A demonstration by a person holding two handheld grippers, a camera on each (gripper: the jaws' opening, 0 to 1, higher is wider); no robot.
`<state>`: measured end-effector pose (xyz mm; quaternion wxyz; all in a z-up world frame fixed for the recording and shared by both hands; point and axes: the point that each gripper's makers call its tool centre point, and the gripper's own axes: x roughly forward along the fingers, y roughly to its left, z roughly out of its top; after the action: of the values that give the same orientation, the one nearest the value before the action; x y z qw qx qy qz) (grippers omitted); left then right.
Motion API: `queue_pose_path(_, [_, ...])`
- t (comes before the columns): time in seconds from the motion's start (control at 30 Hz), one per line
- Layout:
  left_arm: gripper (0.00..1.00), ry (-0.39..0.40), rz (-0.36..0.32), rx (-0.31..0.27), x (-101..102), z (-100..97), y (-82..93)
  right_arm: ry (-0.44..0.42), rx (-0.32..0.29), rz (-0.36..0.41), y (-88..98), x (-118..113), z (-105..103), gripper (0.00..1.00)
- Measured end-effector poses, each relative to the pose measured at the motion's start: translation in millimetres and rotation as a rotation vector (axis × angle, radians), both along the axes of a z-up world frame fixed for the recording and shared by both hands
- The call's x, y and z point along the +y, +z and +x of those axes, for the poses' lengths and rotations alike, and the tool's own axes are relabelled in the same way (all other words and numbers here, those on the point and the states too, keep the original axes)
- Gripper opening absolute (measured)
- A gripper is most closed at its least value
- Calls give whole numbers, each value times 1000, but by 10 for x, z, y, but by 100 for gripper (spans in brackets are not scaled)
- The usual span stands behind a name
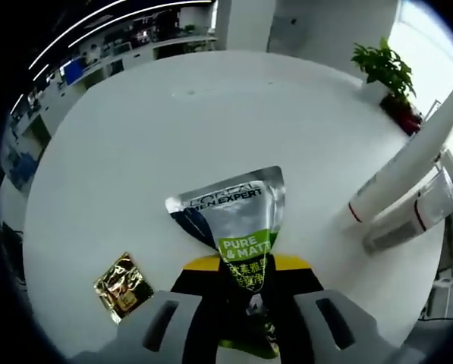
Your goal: Arrange the skincare products in the storage area until every visible bottle or jar stands upright without overlapping.
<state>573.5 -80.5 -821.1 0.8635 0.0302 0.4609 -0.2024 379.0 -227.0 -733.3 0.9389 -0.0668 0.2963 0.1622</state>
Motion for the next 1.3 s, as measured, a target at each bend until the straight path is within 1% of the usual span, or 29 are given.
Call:
queue_pose_path(0.17, [18, 20, -46, 2, 4, -92, 74, 1, 2, 4, 0, 5, -2, 83])
queue_pose_path(0.27, [17, 19, -69, -2, -6, -148, 132, 3, 1, 6, 1, 9, -3, 82])
queue_pose_path(0.3, [17, 13, -76, -8, -18, -177, 163, 4, 1, 9, 3, 11, -4, 82])
queue_pose_path(0.33, [18, -6, -96, -26, -56, -202, 212, 4, 1, 12, 5, 15, -4, 82])
queue_pose_path(0.4, [18, -32, -103, -50, -76, -257, 284, 2, -1, 21, 12, 15, -2, 81])
queue_pose_path(0.47, [17, -39, -114, -56, -84, -306, 330, 3, 0, 34, 18, 26, -4, 80])
queue_pose_path(0.5, [17, -43, -131, -60, -94, -329, 361, 3, 1, 37, 20, 29, -5, 79])
queue_pose_path(0.7, [17, -29, -207, -67, -133, -485, 530, 19, 1, 40, 24, 64, -19, 74])
queue_pose_path(1.0, [17, -11, -303, -50, -207, -764, 676, 44, -6, 42, 39, 107, -31, 69])
queue_pose_path(1.07, [17, -10, -315, -54, -206, -812, 718, 50, -2, 61, 46, 131, -36, 68])
queue_pose_path(1.1, [17, -11, -320, -54, -206, -832, 735, 49, 1, 83, 58, 139, -37, 67])
queue_pose_path(1.2, [17, -4, -340, -53, -196, -906, 786, 61, 20, 134, 73, 192, -60, 61])
queue_pose_path(1.27, [18, 17, -386, -59, -215, -956, 862, 87, 21, 148, 101, 249, -79, 60])
queue_pose_path(1.3, [18, 25, -420, -57, -235, -984, 913, 109, 21, 164, 127, 304, -95, 61])
